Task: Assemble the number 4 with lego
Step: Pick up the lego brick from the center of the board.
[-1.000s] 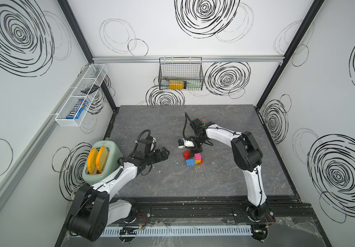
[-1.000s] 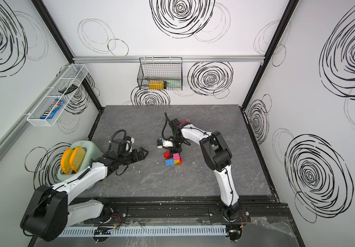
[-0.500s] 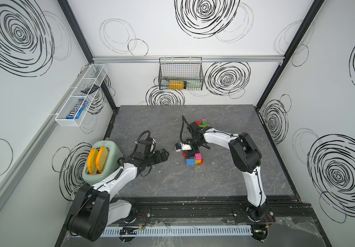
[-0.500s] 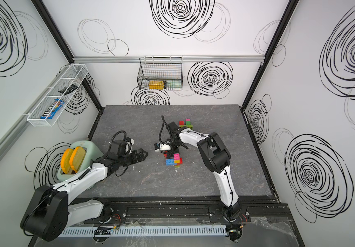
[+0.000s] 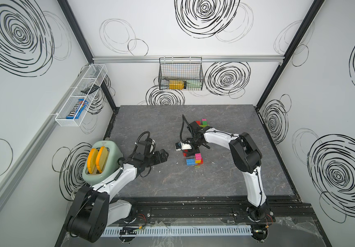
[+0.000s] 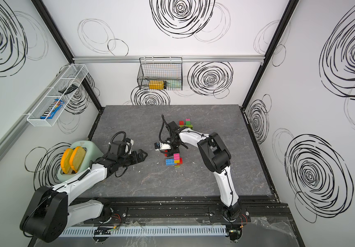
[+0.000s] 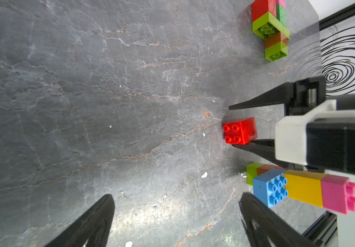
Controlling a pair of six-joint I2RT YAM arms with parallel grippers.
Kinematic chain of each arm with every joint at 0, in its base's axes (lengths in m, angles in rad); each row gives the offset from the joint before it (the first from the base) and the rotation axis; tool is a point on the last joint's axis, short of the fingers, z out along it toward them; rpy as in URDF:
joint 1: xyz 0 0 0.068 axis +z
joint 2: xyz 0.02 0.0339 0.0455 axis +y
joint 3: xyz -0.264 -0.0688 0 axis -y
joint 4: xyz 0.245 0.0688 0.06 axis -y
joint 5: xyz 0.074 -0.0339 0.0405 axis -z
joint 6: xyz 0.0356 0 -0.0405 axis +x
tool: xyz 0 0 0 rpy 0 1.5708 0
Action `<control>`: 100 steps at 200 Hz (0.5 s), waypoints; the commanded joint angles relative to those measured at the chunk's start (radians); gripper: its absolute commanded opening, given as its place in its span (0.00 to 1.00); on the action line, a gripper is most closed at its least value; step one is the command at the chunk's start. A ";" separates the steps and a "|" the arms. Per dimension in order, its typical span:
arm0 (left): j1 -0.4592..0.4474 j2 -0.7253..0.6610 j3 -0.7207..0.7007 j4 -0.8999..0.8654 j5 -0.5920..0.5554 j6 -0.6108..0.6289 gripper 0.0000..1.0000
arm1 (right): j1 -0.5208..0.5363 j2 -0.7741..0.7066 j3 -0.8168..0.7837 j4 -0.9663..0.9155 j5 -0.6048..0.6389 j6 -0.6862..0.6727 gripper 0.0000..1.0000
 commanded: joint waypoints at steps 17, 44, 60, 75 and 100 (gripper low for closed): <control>0.011 -0.044 -0.022 0.044 -0.016 0.007 0.96 | -0.012 -0.015 -0.008 -0.047 0.066 -0.015 0.56; 0.013 -0.039 -0.023 0.058 0.007 0.008 0.96 | -0.009 -0.018 -0.014 -0.032 0.059 -0.007 0.45; 0.013 -0.036 -0.018 0.058 0.029 0.011 0.96 | -0.008 -0.021 -0.031 0.002 0.078 -0.005 0.39; 0.016 -0.040 -0.012 0.059 0.052 0.015 0.96 | -0.009 -0.033 -0.049 0.042 0.096 -0.001 0.32; 0.022 -0.060 0.003 0.056 0.081 0.024 0.96 | -0.007 -0.068 -0.064 0.094 0.082 0.014 0.19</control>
